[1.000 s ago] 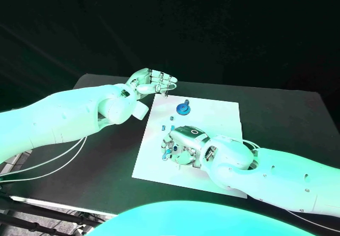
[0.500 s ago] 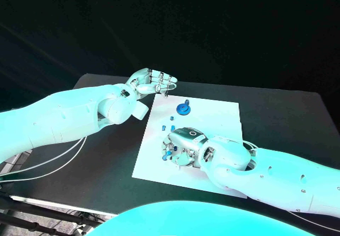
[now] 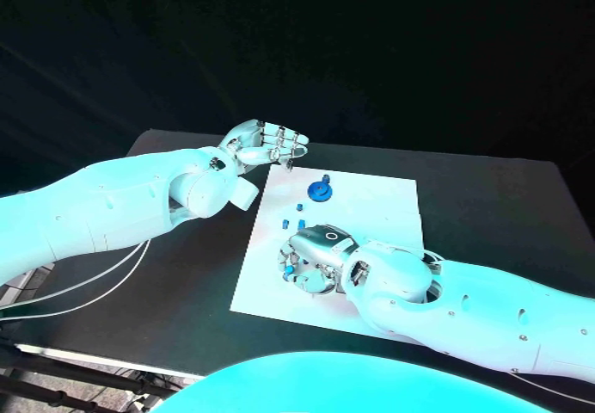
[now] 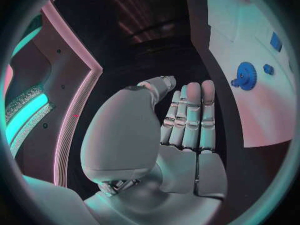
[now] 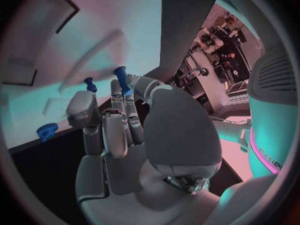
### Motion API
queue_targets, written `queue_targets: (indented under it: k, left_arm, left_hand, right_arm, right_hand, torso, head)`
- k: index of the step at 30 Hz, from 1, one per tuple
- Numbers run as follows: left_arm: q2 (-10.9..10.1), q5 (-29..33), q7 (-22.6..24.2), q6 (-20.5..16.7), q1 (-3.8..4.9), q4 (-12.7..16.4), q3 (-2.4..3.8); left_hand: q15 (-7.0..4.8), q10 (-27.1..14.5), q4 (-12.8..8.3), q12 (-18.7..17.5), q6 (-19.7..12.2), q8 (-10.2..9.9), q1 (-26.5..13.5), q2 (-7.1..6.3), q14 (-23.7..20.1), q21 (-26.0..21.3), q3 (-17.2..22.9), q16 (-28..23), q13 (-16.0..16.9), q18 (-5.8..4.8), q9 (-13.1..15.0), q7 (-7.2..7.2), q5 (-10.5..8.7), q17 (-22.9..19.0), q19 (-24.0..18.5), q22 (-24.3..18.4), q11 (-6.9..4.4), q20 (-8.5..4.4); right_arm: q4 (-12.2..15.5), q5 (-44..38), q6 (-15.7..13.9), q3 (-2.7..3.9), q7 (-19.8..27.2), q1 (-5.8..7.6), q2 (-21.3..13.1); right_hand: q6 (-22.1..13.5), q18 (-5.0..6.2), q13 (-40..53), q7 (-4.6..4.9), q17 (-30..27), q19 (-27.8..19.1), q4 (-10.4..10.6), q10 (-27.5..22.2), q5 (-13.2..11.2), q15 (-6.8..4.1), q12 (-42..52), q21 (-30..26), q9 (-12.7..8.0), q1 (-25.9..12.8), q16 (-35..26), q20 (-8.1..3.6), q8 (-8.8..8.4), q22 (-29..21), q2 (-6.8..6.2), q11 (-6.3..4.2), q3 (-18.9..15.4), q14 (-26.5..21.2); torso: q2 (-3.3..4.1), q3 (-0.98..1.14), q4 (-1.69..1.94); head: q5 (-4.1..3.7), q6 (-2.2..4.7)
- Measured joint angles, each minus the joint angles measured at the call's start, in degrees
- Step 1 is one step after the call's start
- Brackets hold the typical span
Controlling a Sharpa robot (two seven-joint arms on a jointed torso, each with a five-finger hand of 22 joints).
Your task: Assemble the parts on the task board
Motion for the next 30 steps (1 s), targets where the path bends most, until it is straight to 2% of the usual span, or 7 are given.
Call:
queue_targets:
  k: [1,2,6,18,22,26,30]
  left_arm:
    - [0.01,0.0,0.0,0.0,0.0,0.0,0.0]
    - [0.01,0.0,0.0,0.0,0.0,0.0,0.0]
    - [0.05,0.0,-0.02,0.0,0.0,-0.02,0.0]
    - [0.07,0.01,-0.1,0.06,0.0,-0.1,0.0]
    - [0.07,0.02,-0.14,0.1,0.0,-0.12,-0.01]
    - [0.0,0.02,-0.16,0.16,0.0,-0.14,-0.01]
    - [-0.18,0.04,-0.17,0.2,-0.01,-0.08,-0.04]
  left_hand:
    - [0.0,0.0,0.0,0.0,0.0,0.0,0.0,0.0,0.0,0.0,0.0,0.0,0.0,0.0,0.0,0.0,0.0,0.0,0.0,0.0,0.0,0.0]
    - [0.0,0.0,0.0,0.0,0.0,0.0,0.0,0.0,0.0,0.0,0.0,0.0,0.0,0.0,0.0,0.0,0.0,0.0,0.0,0.0,0.0,0.0]
    - [0.0,0.0,0.0,0.0,0.0,0.0,0.0,0.0,0.0,0.0,0.0,0.0,0.0,0.0,0.0,0.0,0.0,0.0,0.0,-0.01,0.0,0.0]
    - [0.0,0.0,0.0,0.0,0.0,0.0,0.0,0.0,0.0,0.0,0.0,0.0,-0.01,0.0,-0.07,0.0,0.0,0.0,0.0,0.03,0.0,0.0]
    - [0.0,0.0,0.0,0.0,0.0,0.0,0.0,0.0,0.0,0.0,0.0,0.0,-0.01,0.0,-0.07,0.0,0.0,0.0,0.0,0.04,0.0,0.0]
    - [0.0,0.0,0.0,0.0,-0.21,0.0,0.0,0.0,0.0,0.0,0.0,0.0,-0.02,0.0,-0.07,-0.21,0.0,0.0,0.0,0.03,0.0,0.0]
    - [0.0,-0.13,0.0,0.0,-0.21,0.0,-0.09,0.09,0.0,0.0,0.0,0.0,-0.02,0.0,-0.07,-0.21,0.0,0.0,0.0,0.03,0.13,0.0]
  right_arm:
    - [0.01,-0.03,0.0,-0.06,-0.05,-0.03,0.05]
    - [0.02,-0.04,0.0,-0.08,-0.07,-0.06,0.07]
    - [0.12,-0.04,-0.06,-0.27,-0.37,-0.2,0.04]
    - [1.98,0.01,-2.52,-0.38,-1.52,-0.39,-1.64]
    - [3.95,0.06,-4.53,-0.29,-1.67,-0.39,-3.97]
    - [6.65,0.43,-6.89,0.27,-1.62,0.2,-7.64]
    - [8.7,2.15,-8.64,0.83,-1.24,1.57,-12.27]
  right_hand:
    - [-0.71,0.0,-0.23,0.33,0.0,-0.23,0.23,-0.34,0.21,0.36,-0.51,-0.34,-0.22,-0.56,0.0,0.23,-0.54,-0.04,-0.56,-0.67,-0.35,-0.01]
    - [-1.05,0.0,-0.33,0.29,0.0,-0.29,0.42,-0.48,0.4,0.39,-0.74,-0.38,-0.37,-0.8,0.0,0.29,-0.83,-0.07,-0.8,-0.77,-0.54,-0.04]
    - [-2.54,-0.01,-0.89,0.76,0.11,-0.26,0.5,-2.36,0.09,0.72,-1.55,-0.59,-0.98,-1.77,0.21,0.71,-2.22,-0.17,-1.77,0.43,-1.08,0.03]
    - [-5.53,-0.01,-1.23,0.5,-0.26,-0.98,0.78,-7.31,-1.39,1.22,-1.54,-2.76,-1.94,-2.17,0.3,1.61,-4.52,-1.24,-2.81,1.18,-4.15,-0.05]
    - [-6.26,-0.01,-1.14,0.16,-0.62,-1.2,1.14,-9.46,-1.69,1.42,0.0,-3.99,-2.18,-2.16,0.3,1.83,-5.19,-1.92,-2.8,1.31,-7.01,0.15]
    - [-6.43,-0.01,-0.84,0.34,-1.17,-1.19,1.72,-10.57,-1.69,1.42,1.8,-4.99,-2.29,-0.8,0.3,1.83,-5.48,-2.56,-2.03,1.39,-9.73,0.15]
    - [-6.16,-0.01,-0.49,0.6,-1.57,-1.2,2.42,-10.25,-1.69,1.42,3.59,-4.99,-2.29,-0.51,-0.02,1.83,-5.62,-2.55,-1.74,1.07,-10.44,0.15]
  torso:
    - [-0.01,0.01,-0.01]
    - [-0.01,0.01,-0.02]
    - [0.01,0.04,-0.02]
    - [0.04,0.11,-0.02]
    - [0.04,0.11,-0.03]
    - [0.02,0.1,-0.04]
    - [-0.02,0.08,-0.05]
  head:
    - [0.0,0.0]
    - [0.0,0.0]
    - [-0.05,0.21]
    - [-0.16,0.44]
    - [-0.38,0.52]
    - [-0.81,0.67]
    - [-1.92,0.97]
